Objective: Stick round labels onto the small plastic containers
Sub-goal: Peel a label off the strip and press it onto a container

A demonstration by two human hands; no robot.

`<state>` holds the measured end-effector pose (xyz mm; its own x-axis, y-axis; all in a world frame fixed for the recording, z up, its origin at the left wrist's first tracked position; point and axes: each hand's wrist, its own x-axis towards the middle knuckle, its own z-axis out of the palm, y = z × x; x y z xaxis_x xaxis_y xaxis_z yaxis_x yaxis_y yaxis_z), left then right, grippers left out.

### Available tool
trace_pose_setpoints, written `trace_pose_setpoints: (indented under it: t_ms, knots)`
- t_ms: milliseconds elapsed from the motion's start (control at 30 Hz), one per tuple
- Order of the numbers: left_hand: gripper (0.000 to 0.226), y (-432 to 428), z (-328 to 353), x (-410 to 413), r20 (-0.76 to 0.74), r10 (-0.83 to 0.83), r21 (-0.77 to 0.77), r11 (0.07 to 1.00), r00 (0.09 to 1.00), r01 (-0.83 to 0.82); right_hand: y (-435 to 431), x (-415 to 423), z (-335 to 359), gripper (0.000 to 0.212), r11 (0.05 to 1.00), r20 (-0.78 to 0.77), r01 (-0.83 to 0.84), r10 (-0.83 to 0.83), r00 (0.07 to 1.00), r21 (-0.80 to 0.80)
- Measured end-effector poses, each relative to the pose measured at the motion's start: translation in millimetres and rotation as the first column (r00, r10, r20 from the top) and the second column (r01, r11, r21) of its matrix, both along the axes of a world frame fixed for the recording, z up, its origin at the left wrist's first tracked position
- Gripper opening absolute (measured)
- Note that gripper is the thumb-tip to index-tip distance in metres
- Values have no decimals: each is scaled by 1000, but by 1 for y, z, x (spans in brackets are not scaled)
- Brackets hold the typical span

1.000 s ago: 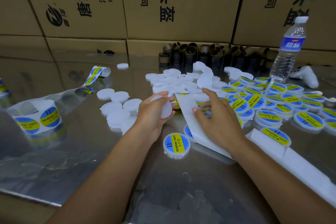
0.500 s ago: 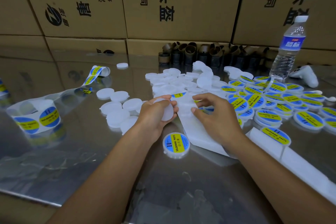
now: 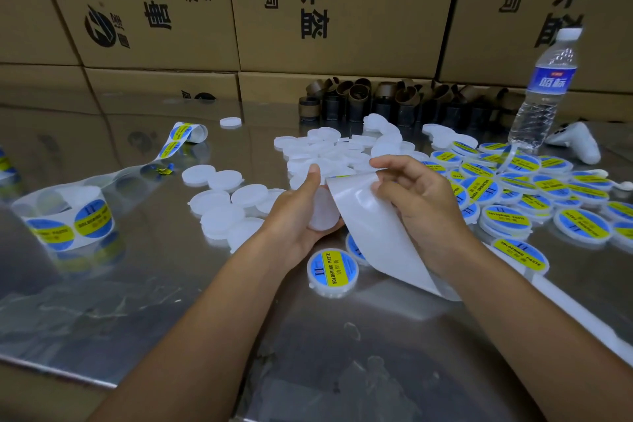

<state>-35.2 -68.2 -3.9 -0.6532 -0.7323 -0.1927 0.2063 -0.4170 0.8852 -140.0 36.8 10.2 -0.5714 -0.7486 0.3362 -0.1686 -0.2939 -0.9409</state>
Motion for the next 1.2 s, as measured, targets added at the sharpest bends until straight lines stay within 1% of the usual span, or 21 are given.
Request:
trace_pose_setpoints:
  t_ms: [133, 233, 300, 367, 433, 533, 600, 667, 700, 767, 833, 900, 967, 1100, 1200]
  knots:
    - [50, 0, 2, 1, -39, -35, 24, 999, 999, 36, 1, 3, 2, 46, 993, 27, -119, 118, 993, 11]
    - [48, 0, 3, 2, -49, -31, 15, 999, 998, 31, 3, 5, 2, 44, 983, 33, -180, 179, 983, 41]
    - [41, 0, 4, 2, -61, 10, -10, 1000, 998, -11, 3, 5, 2, 43, 978, 47, -196, 193, 980, 66]
    - [31, -1, 4, 2, -86, 56, -48, 997, 995, -60, 3, 4, 2, 36, 979, 29, -177, 175, 984, 104]
    - [25, -1, 3, 3, -130, 90, -70, 993, 987, -100, 3, 1, 2, 29, 981, -31, -132, 137, 990, 140]
    - [29, -1, 5, 2, -172, 165, -122, 975, 971, -187, 1, -2, -3, 33, 982, -199, 22, 16, 980, 187]
    - [27, 1, 6, 2, -183, 206, -208, 948, 961, -243, 0, -3, -8, 29, 964, -366, 196, -119, 923, 181]
    - [23, 3, 7, 2, -192, 234, -273, 920, 953, -281, -1, -5, -13, 22, 921, -552, 364, -232, 801, 142]
    - [22, 4, 7, 2, -190, 248, -293, 909, 950, -296, -1, -6, -15, 19, 901, -622, 418, -263, 738, 115]
    - [18, 6, 8, 3, -176, 266, -335, 889, 948, -312, -1, -6, -16, 15, 875, -714, 482, -311, 627, 43]
    - [14, 7, 8, 4, -145, 263, -386, 873, 954, -299, -2, -5, -15, 12, 864, -750, 500, -370, 548, -60]
    - [12, 10, 8, 4, -98, 238, -428, 866, 966, -257, -1, -2, -14, 12, 866, -753, 473, -420, 507, -164]
    - [11, 12, 8, 3, -44, 213, -467, 859, 976, -209, -1, 0, -12, 14, 871, -759, 432, -441, 480, -233]
    - [14, 15, 9, 3, 7, 138, -478, 871, 990, -118, -2, 0, -13, 23, 874, -788, 393, -449, 422, -287]
    - [5, 17, 9, 2, 14, 115, -472, 877, 993, -95, -2, -3, -14, 27, 873, -792, 395, -447, 416, -285]
